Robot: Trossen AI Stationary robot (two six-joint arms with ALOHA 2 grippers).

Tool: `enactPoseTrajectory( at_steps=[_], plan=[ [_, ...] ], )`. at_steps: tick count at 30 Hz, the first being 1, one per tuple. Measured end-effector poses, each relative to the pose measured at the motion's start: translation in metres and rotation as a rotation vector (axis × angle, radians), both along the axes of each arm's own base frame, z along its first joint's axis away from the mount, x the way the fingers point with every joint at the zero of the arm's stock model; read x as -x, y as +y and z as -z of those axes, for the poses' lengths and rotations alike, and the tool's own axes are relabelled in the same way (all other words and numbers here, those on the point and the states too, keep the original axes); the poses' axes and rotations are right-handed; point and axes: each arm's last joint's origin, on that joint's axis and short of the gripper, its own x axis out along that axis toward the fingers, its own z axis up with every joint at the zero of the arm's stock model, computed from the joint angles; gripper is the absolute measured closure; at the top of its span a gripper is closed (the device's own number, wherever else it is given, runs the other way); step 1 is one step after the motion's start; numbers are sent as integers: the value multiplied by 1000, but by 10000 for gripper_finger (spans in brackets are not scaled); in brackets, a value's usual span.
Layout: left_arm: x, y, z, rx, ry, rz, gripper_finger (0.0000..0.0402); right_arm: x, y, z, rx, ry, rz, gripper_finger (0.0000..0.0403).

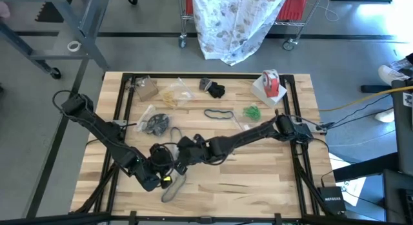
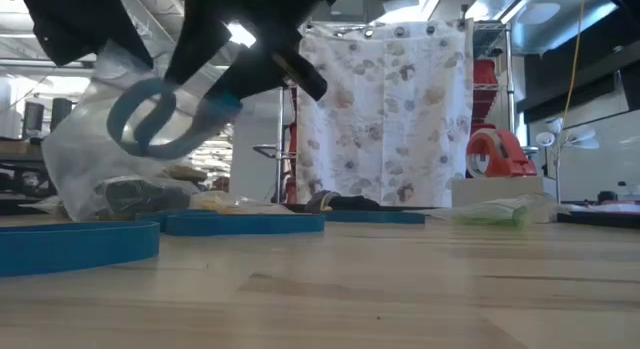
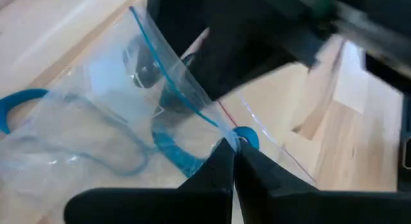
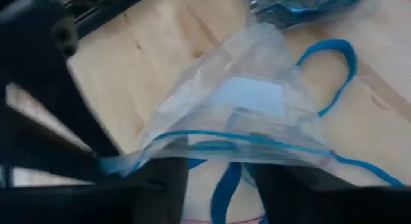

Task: Sort rubber bands
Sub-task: Put the blue rubber band into the transparent zip bag

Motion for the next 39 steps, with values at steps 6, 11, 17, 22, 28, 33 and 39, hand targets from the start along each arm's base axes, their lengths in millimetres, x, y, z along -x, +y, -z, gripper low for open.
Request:
enactPoseTrajectory(
  at_steps=[6, 11, 17, 22, 28, 33, 39],
  plan=[
    [-1, 4, -1, -30, -1, -17, 401, 5, 4, -10, 47, 20, -138, 192],
    [4, 7, 3, -24, 95, 9, 401, 24, 19, -29, 195, 84, -392, 174],
    [14, 14, 4, -97, 195, 9, 401, 45, 35, -18, 380, 274, -533, 175],
    [16, 13, 5, -150, 233, 92, 401, 49, 20, 13, 507, 414, -560, 175],
    [19, 9, 5, -151, 236, 118, 401, 45, -16, 60, 496, 398, -562, 175],
    [20, 8, 5, -149, 235, 119, 401, 43, -42, 81, 527, 345, -491, 175],
    [19, 9, 5, -151, 232, 114, 401, 42, -59, 89, 584, 344, -444, 175]
  ],
)
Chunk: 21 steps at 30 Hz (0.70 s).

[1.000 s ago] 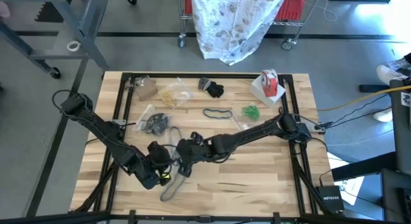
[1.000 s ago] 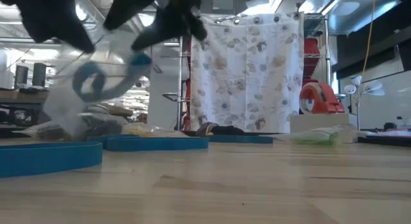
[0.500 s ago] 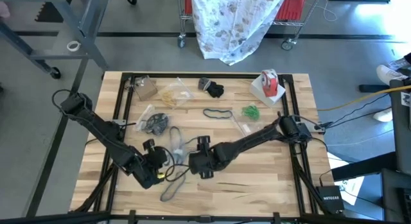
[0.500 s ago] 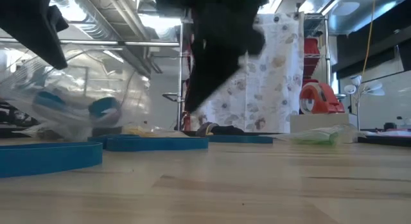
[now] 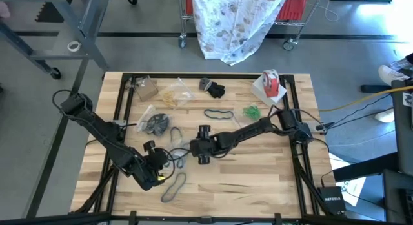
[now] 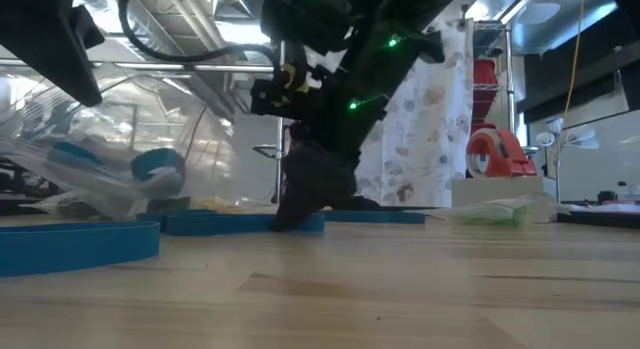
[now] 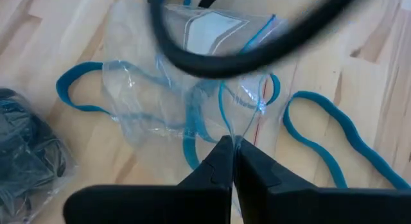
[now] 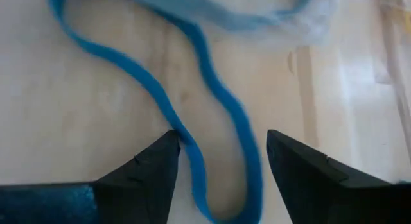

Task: Sort rubber bands
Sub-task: Put the blue rubber band into the transparent zip bag

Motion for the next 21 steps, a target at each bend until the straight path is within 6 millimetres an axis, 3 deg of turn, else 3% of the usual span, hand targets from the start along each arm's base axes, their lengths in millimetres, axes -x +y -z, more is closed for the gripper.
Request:
enactPoseTrajectory(
  at_steps=[6, 13, 17, 21],
  plan=[
    [-1, 2, 0, -4, -3, -10, 401, -5, -20, 0, -73, 7, -27, 175],
    [-2, 3, 0, -5, -3, -11, 401, -9, -56, 3, -367, 33, -98, 184],
    [-2, 3, 0, -5, -2, -11, 401, -8, -63, 3, -414, 38, -84, 242],
    [-2, 2, 0, 6, -8, -24, 401, -5, -54, 5, -429, 70, -58, 355]
  ],
)
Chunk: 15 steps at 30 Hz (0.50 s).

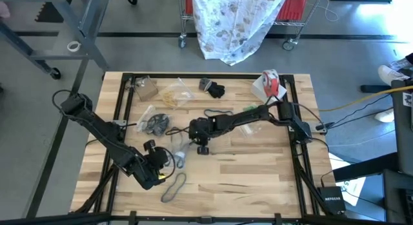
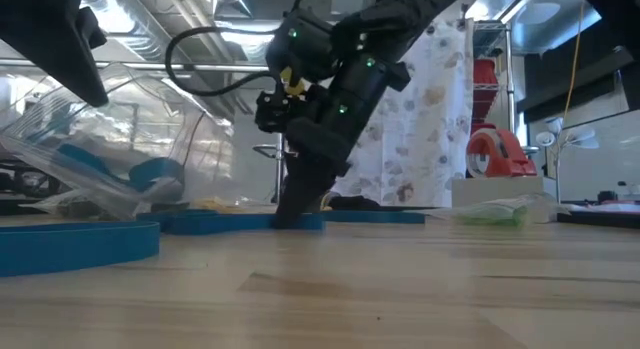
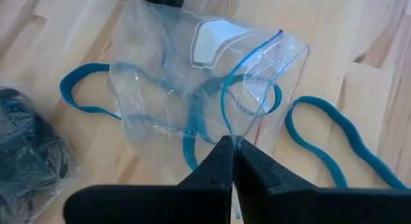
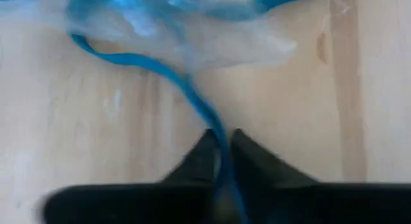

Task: Sort rubber bands
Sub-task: Put the blue rubber band into the transparent zip bag

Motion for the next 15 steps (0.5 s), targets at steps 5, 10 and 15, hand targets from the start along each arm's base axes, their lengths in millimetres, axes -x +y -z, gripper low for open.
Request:
enactPoseTrajectory(
  at_steps=[5, 10, 15],
  plan=[
    [-1, 0, 0, 23, -10, -33, 401, 7, 32, -2, 80, 30, 33, 384],
    [-1, 0, 0, 71, -31, -99, 401, 22, 69, -18, 109, 46, 5, 398],
    [-2, 0, -1, 114, -69, -164, 401, 36, 109, -56, 84, -61, -19, 395]
  ],
)
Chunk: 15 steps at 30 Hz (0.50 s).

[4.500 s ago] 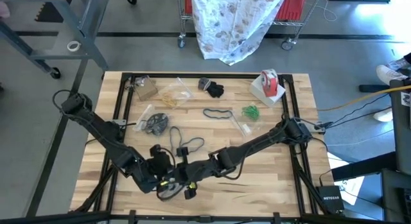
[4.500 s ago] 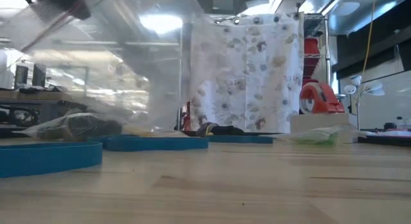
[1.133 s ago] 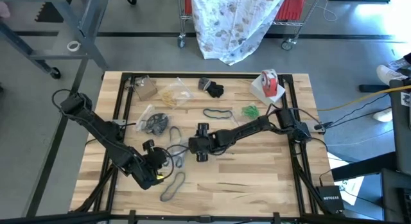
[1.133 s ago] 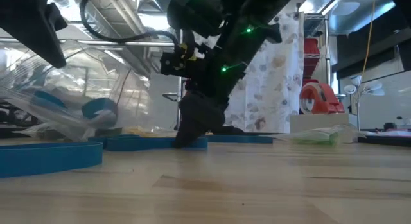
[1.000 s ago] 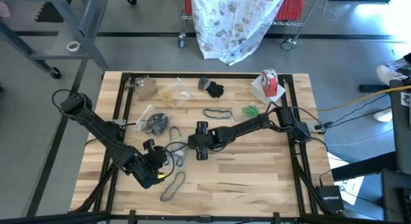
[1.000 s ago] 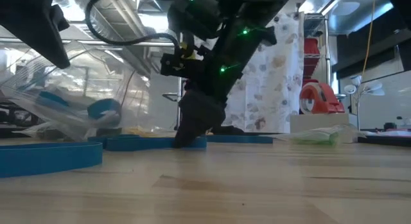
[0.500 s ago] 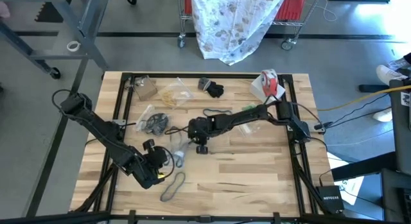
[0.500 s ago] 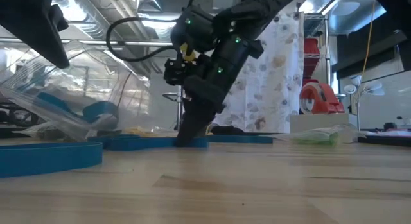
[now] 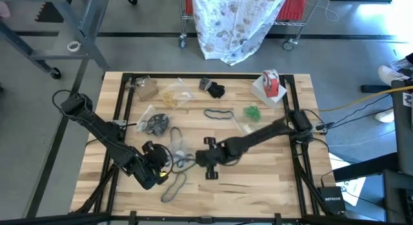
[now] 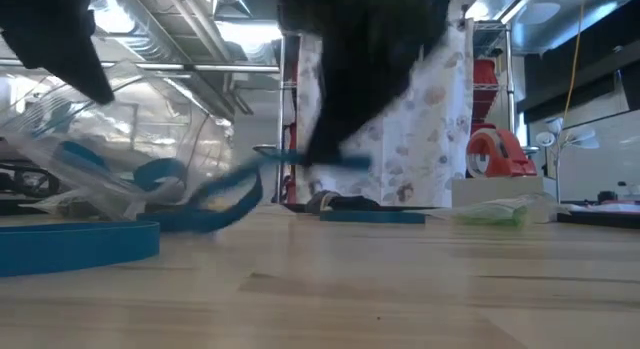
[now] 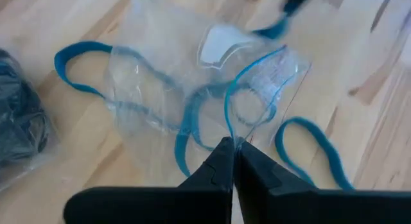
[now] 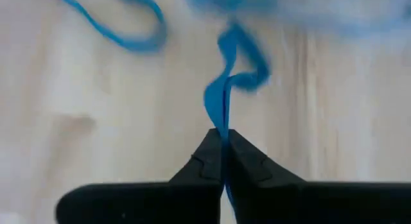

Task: Sort rubber bands
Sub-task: Put the blue rubber band into the transparent zip bag

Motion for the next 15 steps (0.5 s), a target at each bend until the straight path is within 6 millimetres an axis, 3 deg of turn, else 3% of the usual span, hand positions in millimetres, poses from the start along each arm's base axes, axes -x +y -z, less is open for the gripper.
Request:
enactPoseTrajectory(
  at_steps=[8, 15],
  plan=[
    [-12, -5, -7, 7, -157, 1, 401, 4, 53, -33, -68, -295, -23, 400],
    [-18, 1, -8, 10, -175, -31, 401, -2, 63, -46, -169, -468, 124, 400]
  ],
)
